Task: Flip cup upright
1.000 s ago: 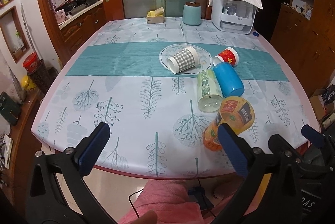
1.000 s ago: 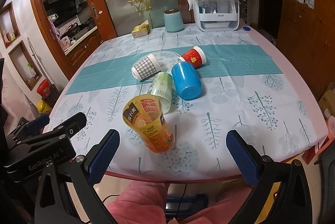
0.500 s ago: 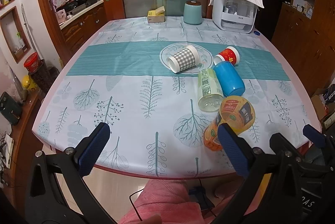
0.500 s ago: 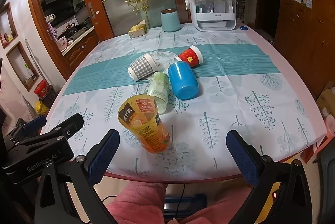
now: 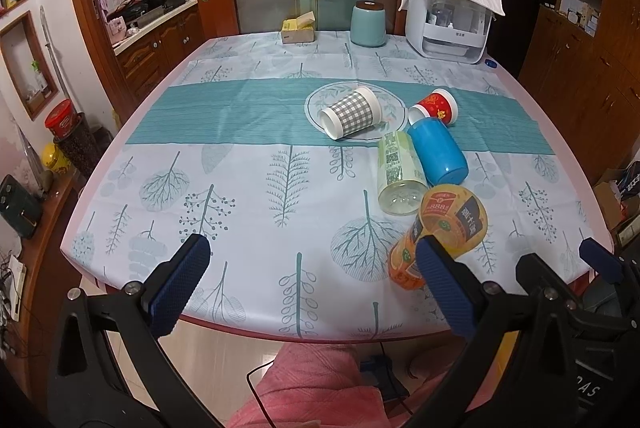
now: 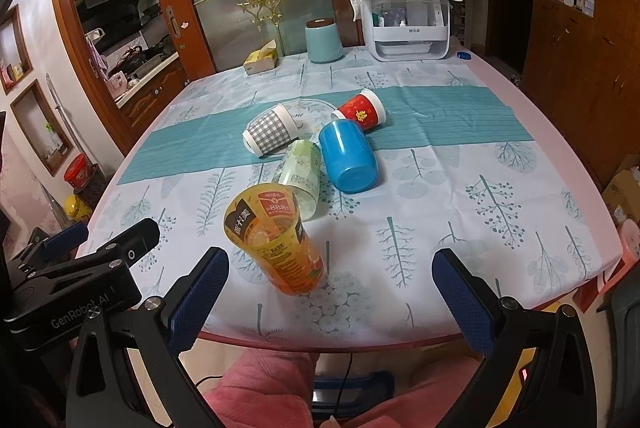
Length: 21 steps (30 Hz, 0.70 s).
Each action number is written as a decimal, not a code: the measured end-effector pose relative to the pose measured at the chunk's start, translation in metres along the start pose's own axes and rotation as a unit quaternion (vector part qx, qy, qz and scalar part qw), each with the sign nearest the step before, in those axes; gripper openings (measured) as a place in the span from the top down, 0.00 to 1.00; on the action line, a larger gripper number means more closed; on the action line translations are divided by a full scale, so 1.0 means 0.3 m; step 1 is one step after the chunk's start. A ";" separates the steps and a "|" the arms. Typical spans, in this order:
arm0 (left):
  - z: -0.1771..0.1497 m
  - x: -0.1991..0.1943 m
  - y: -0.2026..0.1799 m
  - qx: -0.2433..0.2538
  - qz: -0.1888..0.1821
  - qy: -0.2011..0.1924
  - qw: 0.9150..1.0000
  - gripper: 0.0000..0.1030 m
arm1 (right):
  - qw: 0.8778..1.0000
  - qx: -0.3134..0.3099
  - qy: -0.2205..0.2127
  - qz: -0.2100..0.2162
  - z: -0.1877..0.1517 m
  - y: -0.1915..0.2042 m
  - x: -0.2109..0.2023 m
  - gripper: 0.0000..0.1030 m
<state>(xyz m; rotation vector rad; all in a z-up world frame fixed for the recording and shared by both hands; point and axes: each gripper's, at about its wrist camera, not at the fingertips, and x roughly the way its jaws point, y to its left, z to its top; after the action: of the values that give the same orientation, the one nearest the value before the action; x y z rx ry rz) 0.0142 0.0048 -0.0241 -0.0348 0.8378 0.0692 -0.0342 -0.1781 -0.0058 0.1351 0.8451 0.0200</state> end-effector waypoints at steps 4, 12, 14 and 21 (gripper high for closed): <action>0.001 0.000 0.000 0.000 -0.001 0.000 1.000 0.01 | 1.000 0.000 0.000 0.000 0.000 0.000 0.000 0.00; 0.003 0.003 -0.002 -0.001 -0.002 0.001 1.000 0.01 | 1.000 0.002 -0.002 0.001 0.012 -0.010 -0.005 0.00; 0.003 0.006 -0.002 -0.002 -0.002 0.003 1.000 0.01 | 1.000 0.002 -0.001 0.002 0.011 -0.008 -0.004 0.00; 0.007 0.013 -0.001 -0.004 -0.003 0.002 1.000 0.01 | 1.000 0.003 -0.001 0.004 0.018 -0.007 -0.007 0.00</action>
<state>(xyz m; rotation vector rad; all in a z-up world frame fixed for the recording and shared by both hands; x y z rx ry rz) 0.0184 0.0048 -0.0256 -0.0448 0.8408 0.0672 -0.0317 -0.1811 -0.0011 0.1437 0.8429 0.0246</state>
